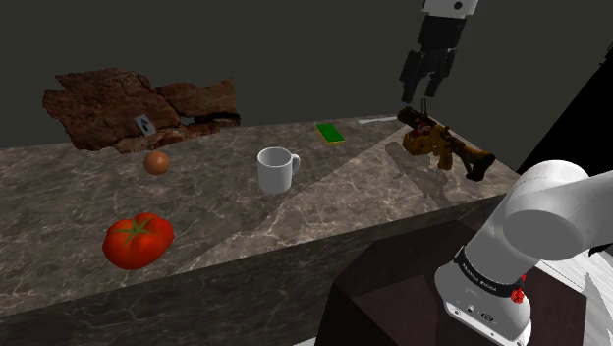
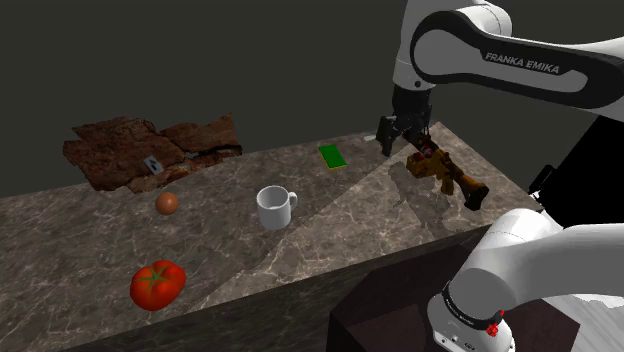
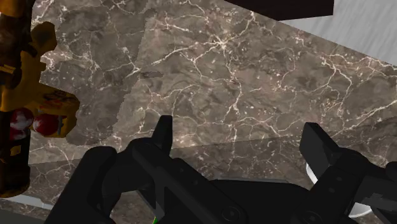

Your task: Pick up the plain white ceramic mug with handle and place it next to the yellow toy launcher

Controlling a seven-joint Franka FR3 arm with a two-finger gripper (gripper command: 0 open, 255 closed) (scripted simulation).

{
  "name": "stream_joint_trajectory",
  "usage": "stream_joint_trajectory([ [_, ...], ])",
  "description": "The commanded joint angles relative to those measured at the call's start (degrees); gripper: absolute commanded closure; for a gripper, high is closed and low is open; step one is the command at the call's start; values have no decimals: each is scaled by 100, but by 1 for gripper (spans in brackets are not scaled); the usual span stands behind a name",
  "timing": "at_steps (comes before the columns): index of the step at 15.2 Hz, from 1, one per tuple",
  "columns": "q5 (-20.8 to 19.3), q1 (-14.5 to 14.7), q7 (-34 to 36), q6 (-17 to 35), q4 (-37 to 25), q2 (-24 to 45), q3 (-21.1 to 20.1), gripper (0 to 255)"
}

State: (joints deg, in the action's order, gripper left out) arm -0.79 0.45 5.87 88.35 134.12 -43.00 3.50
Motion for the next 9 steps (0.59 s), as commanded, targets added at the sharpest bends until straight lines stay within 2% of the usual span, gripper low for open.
stream_joint_trajectory([
  [1,0,0,0,0,0,0,0,0],
  [9,391,277,746,1181,69,993,-659,0],
])
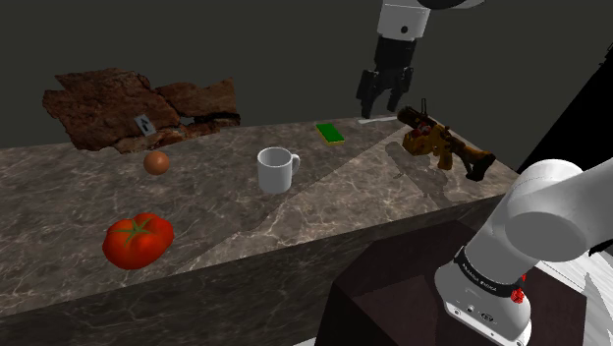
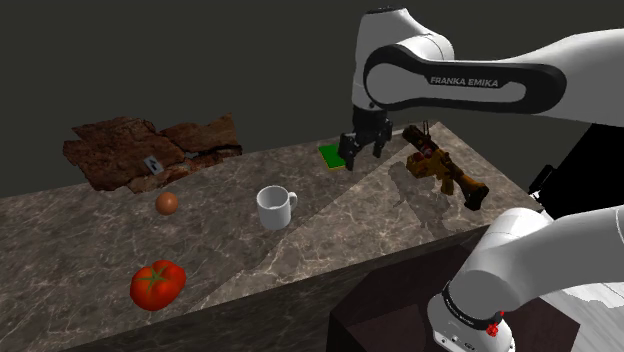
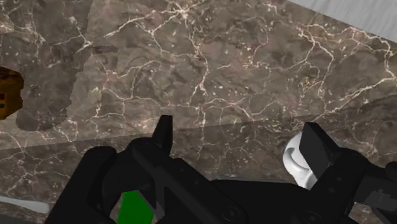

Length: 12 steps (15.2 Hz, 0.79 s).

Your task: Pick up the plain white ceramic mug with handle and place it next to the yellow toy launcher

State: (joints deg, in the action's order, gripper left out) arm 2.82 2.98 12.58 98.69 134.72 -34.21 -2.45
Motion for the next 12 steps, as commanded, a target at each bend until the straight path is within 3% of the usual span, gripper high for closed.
stream_joint_trajectory([
  [1,61,53,165,289,-17,266,-144,0],
  [12,42,301,1208,1619,-808,2228,-938,0],
])
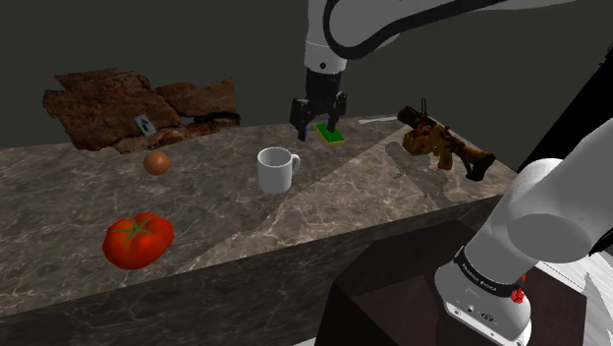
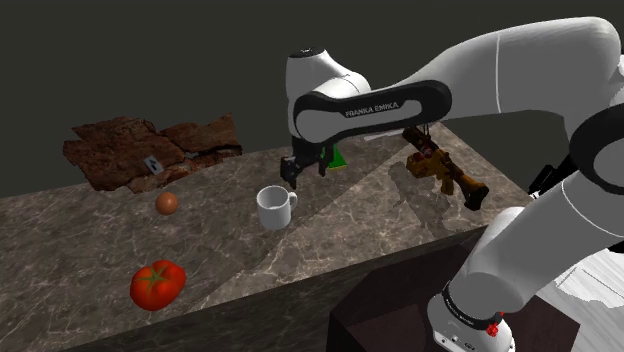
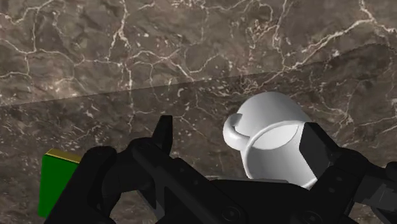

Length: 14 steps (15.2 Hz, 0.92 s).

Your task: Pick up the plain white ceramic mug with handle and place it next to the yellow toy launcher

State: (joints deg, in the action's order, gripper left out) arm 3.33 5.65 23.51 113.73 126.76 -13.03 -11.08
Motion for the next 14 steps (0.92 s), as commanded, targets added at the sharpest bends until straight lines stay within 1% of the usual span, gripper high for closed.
stream_joint_trajectory([
  [1,-51,57,220,206,-128,309,-134,0],
  [6,-358,186,760,567,-826,1338,-379,0],
  [11,-773,407,1292,743,-1723,2415,-495,0],
  [12,-814,437,1340,750,-1821,2521,-496,0],
  [14,-839,446,1356,886,-1747,2587,-485,0],
])
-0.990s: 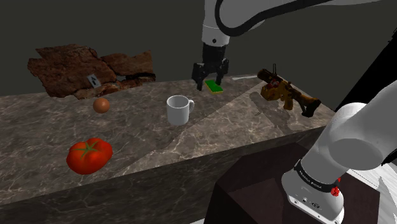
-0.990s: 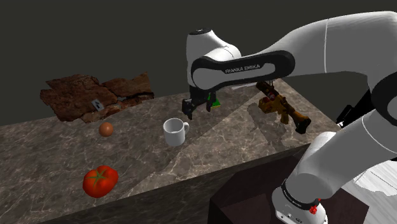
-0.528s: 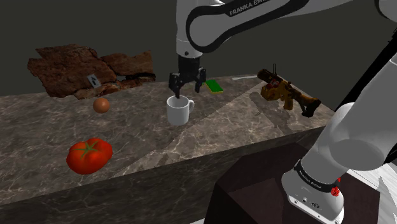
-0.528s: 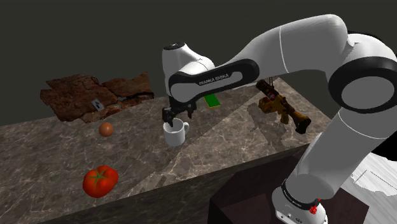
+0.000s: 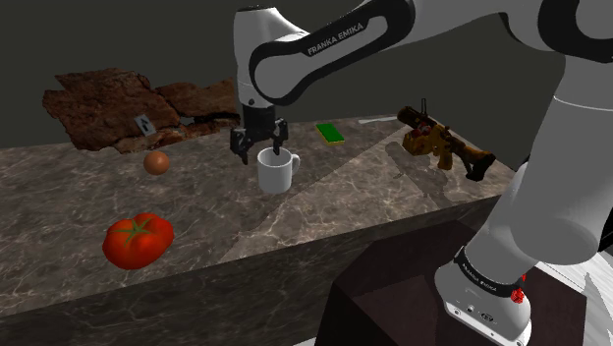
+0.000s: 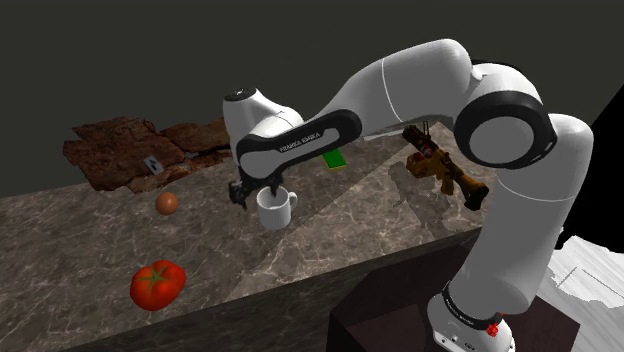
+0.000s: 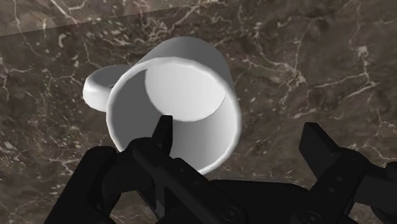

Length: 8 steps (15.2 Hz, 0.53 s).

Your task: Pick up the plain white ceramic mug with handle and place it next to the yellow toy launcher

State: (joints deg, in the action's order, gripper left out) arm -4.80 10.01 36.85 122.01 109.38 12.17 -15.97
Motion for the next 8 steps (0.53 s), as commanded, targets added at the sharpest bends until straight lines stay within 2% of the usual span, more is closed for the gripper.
stream_joint_trajectory([
  [1,-40,12,31,126,26,101,8,0],
  [8,-109,26,77,431,168,271,30,0],
])
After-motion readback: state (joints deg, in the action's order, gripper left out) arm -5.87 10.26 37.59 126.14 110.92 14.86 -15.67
